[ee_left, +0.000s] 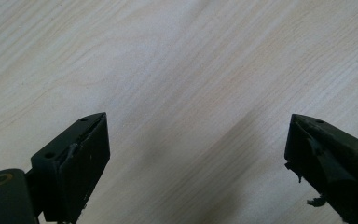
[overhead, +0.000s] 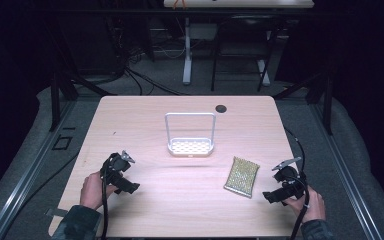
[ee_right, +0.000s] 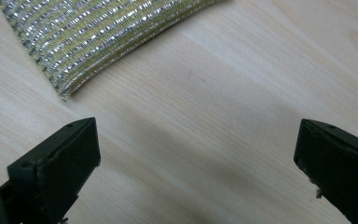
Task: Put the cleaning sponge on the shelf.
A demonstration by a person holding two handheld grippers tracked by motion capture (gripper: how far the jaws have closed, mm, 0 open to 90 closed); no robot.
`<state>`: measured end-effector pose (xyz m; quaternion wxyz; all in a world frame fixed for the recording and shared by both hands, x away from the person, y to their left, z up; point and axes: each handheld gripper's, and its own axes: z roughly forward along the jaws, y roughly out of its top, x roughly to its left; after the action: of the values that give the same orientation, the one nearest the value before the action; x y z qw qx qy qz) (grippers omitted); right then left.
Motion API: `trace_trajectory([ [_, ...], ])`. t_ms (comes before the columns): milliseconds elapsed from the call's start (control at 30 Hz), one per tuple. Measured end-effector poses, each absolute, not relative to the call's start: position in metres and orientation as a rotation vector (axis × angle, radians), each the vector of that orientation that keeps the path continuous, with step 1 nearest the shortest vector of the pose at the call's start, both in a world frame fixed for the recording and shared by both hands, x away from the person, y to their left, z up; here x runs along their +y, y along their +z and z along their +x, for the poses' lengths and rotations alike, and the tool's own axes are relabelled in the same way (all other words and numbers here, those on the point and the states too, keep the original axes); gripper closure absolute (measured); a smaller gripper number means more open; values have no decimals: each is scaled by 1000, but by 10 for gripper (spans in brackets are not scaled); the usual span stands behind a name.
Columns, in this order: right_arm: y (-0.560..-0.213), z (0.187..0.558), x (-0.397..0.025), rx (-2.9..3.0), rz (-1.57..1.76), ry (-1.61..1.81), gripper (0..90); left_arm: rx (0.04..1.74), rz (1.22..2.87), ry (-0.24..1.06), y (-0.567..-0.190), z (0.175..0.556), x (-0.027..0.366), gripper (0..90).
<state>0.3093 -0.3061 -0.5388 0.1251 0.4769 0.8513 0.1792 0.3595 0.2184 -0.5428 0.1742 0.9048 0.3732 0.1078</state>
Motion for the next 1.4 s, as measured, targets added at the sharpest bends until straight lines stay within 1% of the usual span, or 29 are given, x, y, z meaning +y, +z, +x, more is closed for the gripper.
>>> trace_trajectory([
  [267,-534,312,-301,2532,1330,564,0,1060,2565,290,-544,361,219,56],
  [500,-529,314,-290,2586,1257,557,0,1068,2551,306,-542,360,220,52],
  [533,-527,315,-289,2592,1242,555,0,1063,2553,298,-543,360,219,48],
  [600,-525,317,-287,2605,1226,559,0,1052,2548,275,-543,360,220,6],
  [767,-522,327,-276,2664,1143,551,0,1051,2519,259,-541,360,222,0],
  [1000,-518,337,-264,2709,1045,540,0,1047,2529,255,-542,361,220,0],
  [1400,-528,365,-241,2789,949,549,0,1043,2533,250,-542,361,219,0],
])
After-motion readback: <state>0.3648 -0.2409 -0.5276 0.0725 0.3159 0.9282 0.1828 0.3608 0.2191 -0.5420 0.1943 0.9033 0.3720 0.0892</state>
